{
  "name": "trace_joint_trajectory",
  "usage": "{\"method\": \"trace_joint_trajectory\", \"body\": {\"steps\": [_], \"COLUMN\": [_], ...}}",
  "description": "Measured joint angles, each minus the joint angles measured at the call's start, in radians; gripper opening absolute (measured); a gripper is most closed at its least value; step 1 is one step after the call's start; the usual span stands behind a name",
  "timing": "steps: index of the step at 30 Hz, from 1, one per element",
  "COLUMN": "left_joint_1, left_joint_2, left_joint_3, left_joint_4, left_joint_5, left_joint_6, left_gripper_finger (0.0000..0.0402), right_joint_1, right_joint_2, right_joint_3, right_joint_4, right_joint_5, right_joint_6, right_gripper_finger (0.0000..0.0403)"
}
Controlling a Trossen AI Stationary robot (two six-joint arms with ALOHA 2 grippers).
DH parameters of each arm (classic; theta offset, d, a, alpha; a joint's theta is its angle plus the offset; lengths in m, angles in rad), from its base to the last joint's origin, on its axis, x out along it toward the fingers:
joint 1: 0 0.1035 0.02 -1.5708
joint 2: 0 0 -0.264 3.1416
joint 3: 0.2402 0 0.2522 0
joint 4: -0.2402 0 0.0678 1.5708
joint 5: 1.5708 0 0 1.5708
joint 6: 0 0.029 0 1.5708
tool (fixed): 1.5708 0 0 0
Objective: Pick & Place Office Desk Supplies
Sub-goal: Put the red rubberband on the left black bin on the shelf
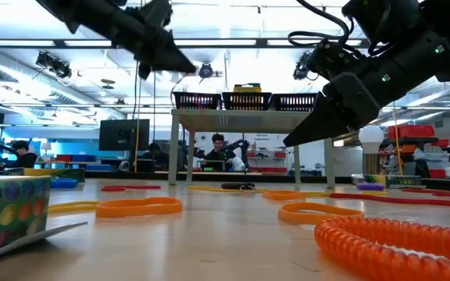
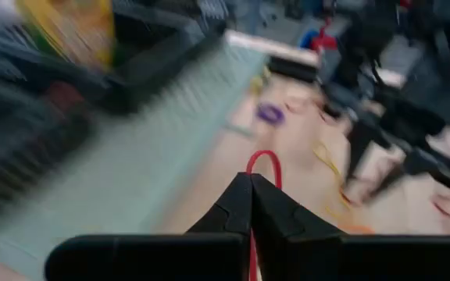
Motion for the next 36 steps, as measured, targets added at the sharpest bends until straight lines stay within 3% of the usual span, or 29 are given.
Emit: {"method": "trace_joint_trajectory", "body": {"steps": [5,13,22,29,36], "left_joint_1": [0.172,0.385,0.436,0.480,0.530], "left_joint_2": [-0.047,0.039,0.069,0.081,0.157], "left_joint_3": [0.071,0.223,0.364,0.415,0.414], "left_joint_4": [-0.026,-0.034,-0.048,-0.192,-0.223], "left_joint_5": [0.036,0.166,0.214,0.219,0.355], "left_joint_6": [0.102,0.070,0.047,0.111,0.120], "left_gripper_finger": [0.0002,0.0002,0.0002,0.0002,0.0002], "right_joint_1": [0.000,0.000,0.000,0.000,0.000], "right_joint_2": [0.000,0.000,0.000,0.000,0.000], "right_joint_3": [0.000,0.000,0.000,0.000,0.000], "right_joint_4": [0.007,0.012,0.012,0.012,0.012], "right_joint_5": [0.000,-0.003,-0.003,-0.003,-0.002], "right_joint_6": [0.001,0.000,0.000,0.000,0.000], "right_gripper_finger": [0.0128,0.0128,0.0128,0.0128,0.0128]}}
